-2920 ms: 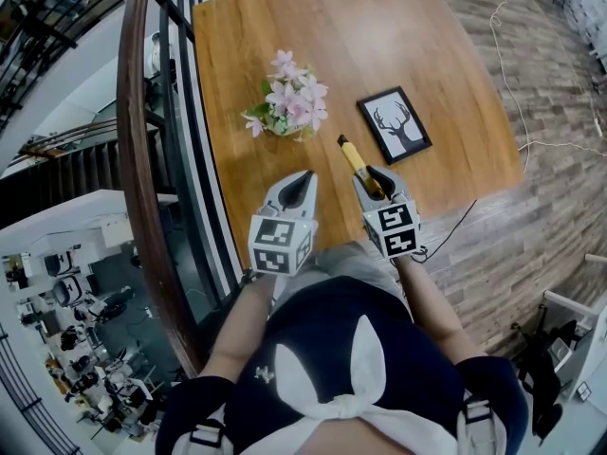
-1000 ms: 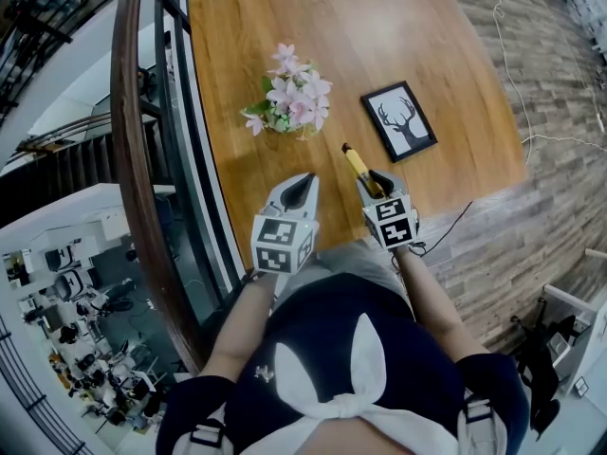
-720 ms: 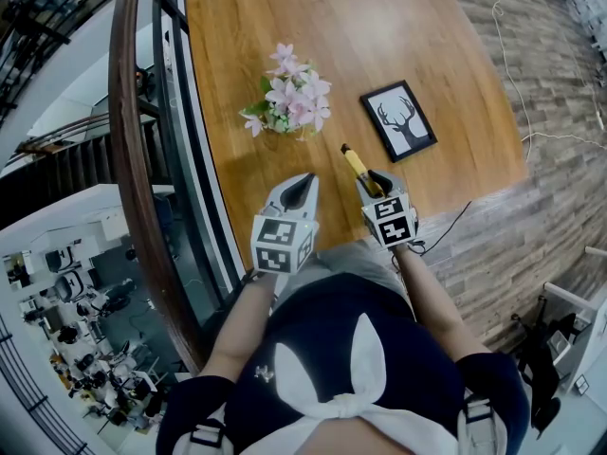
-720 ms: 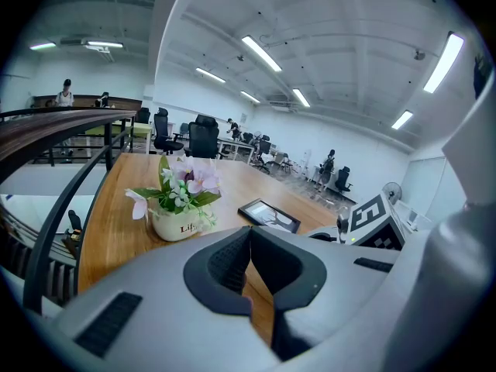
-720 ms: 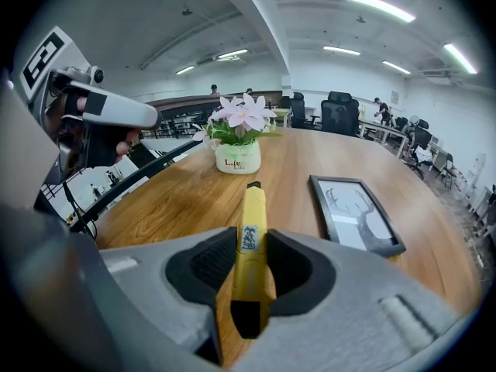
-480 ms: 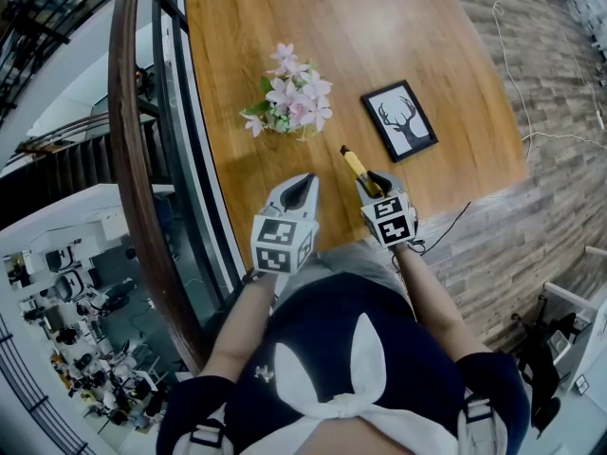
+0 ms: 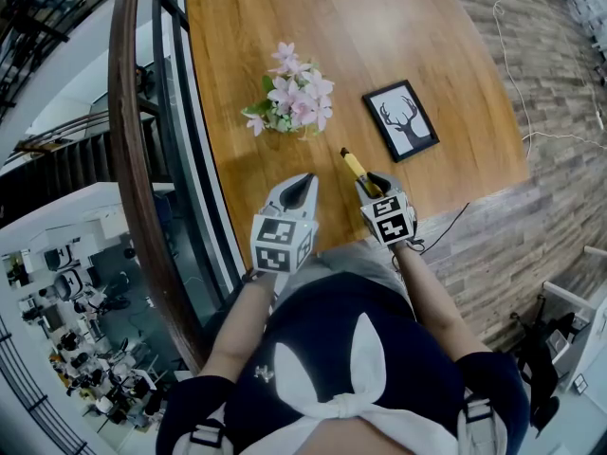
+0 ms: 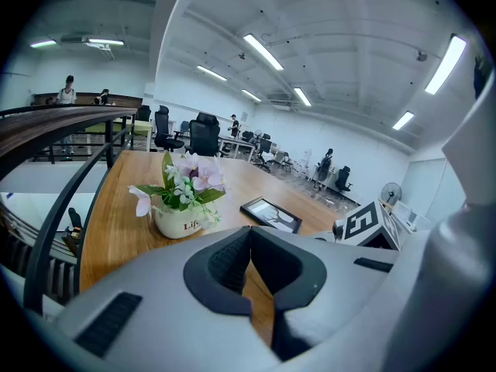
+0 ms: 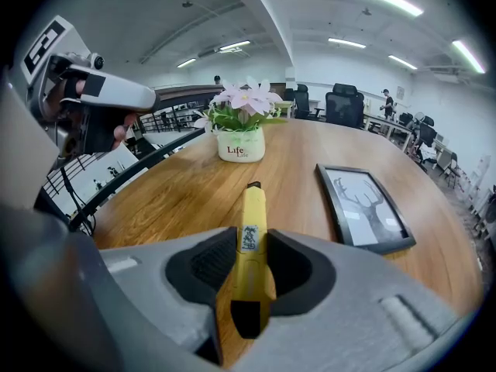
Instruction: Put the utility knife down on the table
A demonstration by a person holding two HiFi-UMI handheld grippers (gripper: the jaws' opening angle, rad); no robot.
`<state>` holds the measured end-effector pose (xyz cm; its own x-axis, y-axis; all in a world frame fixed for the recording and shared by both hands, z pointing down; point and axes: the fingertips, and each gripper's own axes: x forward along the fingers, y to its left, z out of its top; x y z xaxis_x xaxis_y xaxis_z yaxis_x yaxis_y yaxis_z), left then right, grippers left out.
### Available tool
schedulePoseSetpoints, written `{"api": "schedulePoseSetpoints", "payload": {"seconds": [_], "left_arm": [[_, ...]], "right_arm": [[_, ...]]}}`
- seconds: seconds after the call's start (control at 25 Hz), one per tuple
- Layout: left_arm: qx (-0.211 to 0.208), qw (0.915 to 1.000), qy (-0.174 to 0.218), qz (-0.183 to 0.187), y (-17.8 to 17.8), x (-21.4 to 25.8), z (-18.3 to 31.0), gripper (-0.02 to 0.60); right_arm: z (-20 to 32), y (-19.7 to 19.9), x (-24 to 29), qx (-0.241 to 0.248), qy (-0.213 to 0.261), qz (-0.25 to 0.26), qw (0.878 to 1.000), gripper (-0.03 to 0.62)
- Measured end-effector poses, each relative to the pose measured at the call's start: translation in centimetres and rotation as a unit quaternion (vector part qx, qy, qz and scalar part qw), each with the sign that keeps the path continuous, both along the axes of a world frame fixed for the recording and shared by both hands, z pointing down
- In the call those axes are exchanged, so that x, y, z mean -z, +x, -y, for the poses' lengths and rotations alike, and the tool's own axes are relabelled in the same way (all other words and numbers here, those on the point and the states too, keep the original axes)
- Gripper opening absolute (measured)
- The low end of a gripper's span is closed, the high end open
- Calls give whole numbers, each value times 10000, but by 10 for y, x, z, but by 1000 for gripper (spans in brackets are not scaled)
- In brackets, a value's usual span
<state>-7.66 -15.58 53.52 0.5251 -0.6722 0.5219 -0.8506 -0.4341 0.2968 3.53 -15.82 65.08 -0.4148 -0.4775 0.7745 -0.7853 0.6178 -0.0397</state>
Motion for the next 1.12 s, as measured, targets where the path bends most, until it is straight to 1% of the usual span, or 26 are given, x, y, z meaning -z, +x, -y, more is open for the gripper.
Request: {"api": "schedulePoseSetpoints", "payload": {"seconds": [0.48,1.12], "left_arm": [[-49,10000,-34,22,-2,-3,1,18],[-102,9999,-101,33,4,-8,2,18]], "right_arm": [[-3,1,-15,-5,-142,-70,9999,123],[-5,9,-30,15,-309,-146,9994,124]]}}
